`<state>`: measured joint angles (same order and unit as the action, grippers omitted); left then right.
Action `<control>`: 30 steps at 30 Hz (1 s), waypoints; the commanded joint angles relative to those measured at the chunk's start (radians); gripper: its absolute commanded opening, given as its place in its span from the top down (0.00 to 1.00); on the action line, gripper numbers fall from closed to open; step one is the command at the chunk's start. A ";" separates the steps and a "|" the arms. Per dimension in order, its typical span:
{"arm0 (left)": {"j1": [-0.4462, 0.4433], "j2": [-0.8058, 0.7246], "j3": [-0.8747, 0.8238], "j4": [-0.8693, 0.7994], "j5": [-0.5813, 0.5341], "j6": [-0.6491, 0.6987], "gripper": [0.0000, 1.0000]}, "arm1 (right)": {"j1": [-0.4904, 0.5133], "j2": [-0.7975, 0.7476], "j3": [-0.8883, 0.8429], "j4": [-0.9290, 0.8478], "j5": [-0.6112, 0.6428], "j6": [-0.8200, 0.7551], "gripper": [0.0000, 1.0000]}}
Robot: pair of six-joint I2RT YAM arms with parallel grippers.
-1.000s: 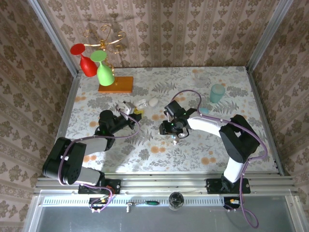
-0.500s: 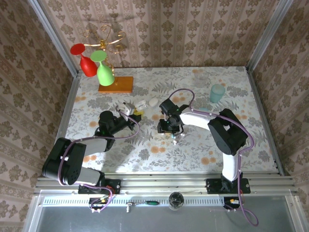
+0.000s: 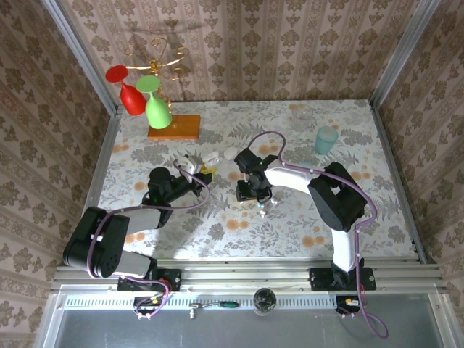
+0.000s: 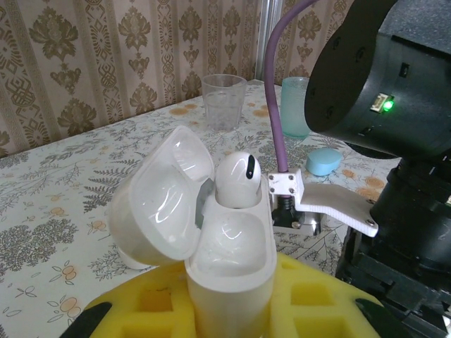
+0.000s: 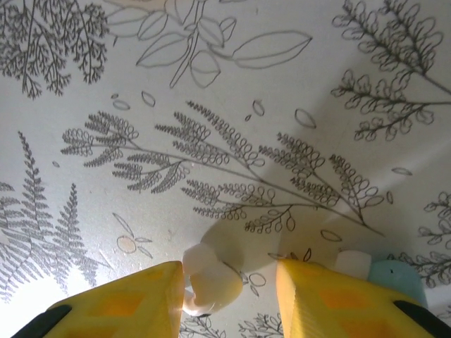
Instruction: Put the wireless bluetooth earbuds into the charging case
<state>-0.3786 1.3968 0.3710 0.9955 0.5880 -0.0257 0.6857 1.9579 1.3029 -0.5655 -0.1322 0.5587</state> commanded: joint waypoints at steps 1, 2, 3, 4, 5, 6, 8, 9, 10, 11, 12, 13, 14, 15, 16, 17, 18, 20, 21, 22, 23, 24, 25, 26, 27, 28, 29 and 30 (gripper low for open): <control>0.005 -0.028 -0.015 0.034 0.019 -0.007 1.00 | 0.017 0.004 0.015 -0.112 0.042 -0.044 0.58; 0.004 -0.029 -0.015 0.036 0.018 -0.007 1.00 | 0.020 0.002 0.014 -0.120 0.045 -0.049 0.58; 0.006 -0.029 -0.015 0.035 0.018 -0.007 1.00 | 0.022 0.000 0.014 -0.129 0.047 -0.056 0.58; 0.004 -0.028 -0.017 0.035 0.018 -0.008 1.00 | 0.023 -0.004 0.009 -0.131 0.050 -0.057 0.57; 0.007 -0.028 -0.017 0.037 0.018 -0.010 1.00 | 0.023 -0.009 0.005 -0.127 0.051 -0.057 0.58; 0.007 -0.028 -0.017 0.039 0.018 -0.012 1.00 | 0.023 -0.011 0.000 -0.121 0.054 -0.057 0.59; 0.006 -0.027 -0.017 0.040 0.020 -0.011 1.00 | 0.021 -0.011 0.005 -0.121 0.061 -0.057 0.62; 0.005 -0.027 -0.018 0.041 0.019 -0.013 1.00 | 0.021 -0.009 0.013 -0.127 0.063 -0.058 0.65; 0.005 -0.029 -0.020 0.042 0.019 -0.014 1.00 | 0.021 -0.010 0.021 -0.127 0.062 -0.059 0.66; 0.005 -0.031 -0.021 0.042 0.016 -0.015 1.00 | 0.021 -0.012 0.026 -0.123 0.062 -0.059 0.66; 0.007 -0.033 -0.022 0.042 0.015 -0.013 1.00 | 0.021 -0.017 0.029 -0.115 0.055 -0.058 0.66; 0.007 -0.035 -0.024 0.037 0.014 -0.012 1.00 | 0.020 -0.022 0.030 -0.102 0.048 -0.057 0.66; 0.006 -0.037 -0.024 0.035 0.013 -0.012 1.00 | 0.021 -0.026 0.032 -0.094 0.042 -0.054 0.66; 0.007 -0.039 -0.024 0.035 0.012 -0.011 1.00 | 0.020 -0.025 0.039 -0.091 0.039 -0.051 0.64; 0.006 -0.039 -0.024 0.033 0.013 -0.010 1.00 | 0.020 -0.022 0.044 -0.090 0.039 -0.049 0.61; 0.006 -0.040 -0.025 0.033 0.013 -0.011 1.00 | 0.019 -0.018 0.049 -0.090 0.040 -0.049 0.61; 0.006 -0.039 -0.025 0.033 0.013 -0.011 1.00 | 0.017 -0.014 0.052 -0.089 0.040 -0.049 0.61; 0.007 -0.039 -0.027 0.032 0.012 -0.012 1.00 | 0.015 -0.001 0.066 -0.094 0.042 -0.052 0.61; 0.008 -0.041 -0.027 0.032 0.011 -0.011 1.00 | 0.014 0.005 0.071 -0.098 0.042 -0.055 0.61; 0.007 -0.042 -0.029 0.033 0.010 -0.010 1.00 | 0.012 0.016 0.082 -0.105 0.041 -0.058 0.61; 0.007 -0.042 -0.029 0.032 0.006 -0.010 1.00 | 0.013 0.024 0.094 -0.116 0.042 -0.061 0.61; 0.009 -0.045 -0.031 0.032 0.005 -0.011 1.00 | 0.012 0.035 0.104 -0.122 0.043 -0.065 0.61; 0.010 -0.047 -0.033 0.031 0.003 -0.011 1.00 | 0.011 0.043 0.114 -0.130 0.041 -0.069 0.61; 0.013 -0.049 -0.036 0.030 0.002 -0.013 1.00 | 0.012 0.051 0.125 -0.140 0.040 -0.072 0.61; 0.014 -0.050 -0.038 0.029 0.001 -0.014 1.00 | 0.012 0.057 0.132 -0.147 0.040 -0.075 0.61; 0.015 -0.050 -0.039 0.028 0.000 -0.015 1.00 | 0.012 0.065 0.142 -0.156 0.039 -0.080 0.61; 0.015 -0.051 -0.041 0.029 0.000 -0.015 1.00 | 0.012 0.072 0.149 -0.162 0.040 -0.083 0.61; 0.016 -0.051 -0.042 0.029 0.000 -0.017 1.00 | 0.012 0.078 0.155 -0.170 0.041 -0.086 0.61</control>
<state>-0.3698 1.3758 0.3420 0.9955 0.5861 -0.0299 0.7006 2.0033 1.4300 -0.6674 -0.0933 0.4953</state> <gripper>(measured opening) 0.204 0.390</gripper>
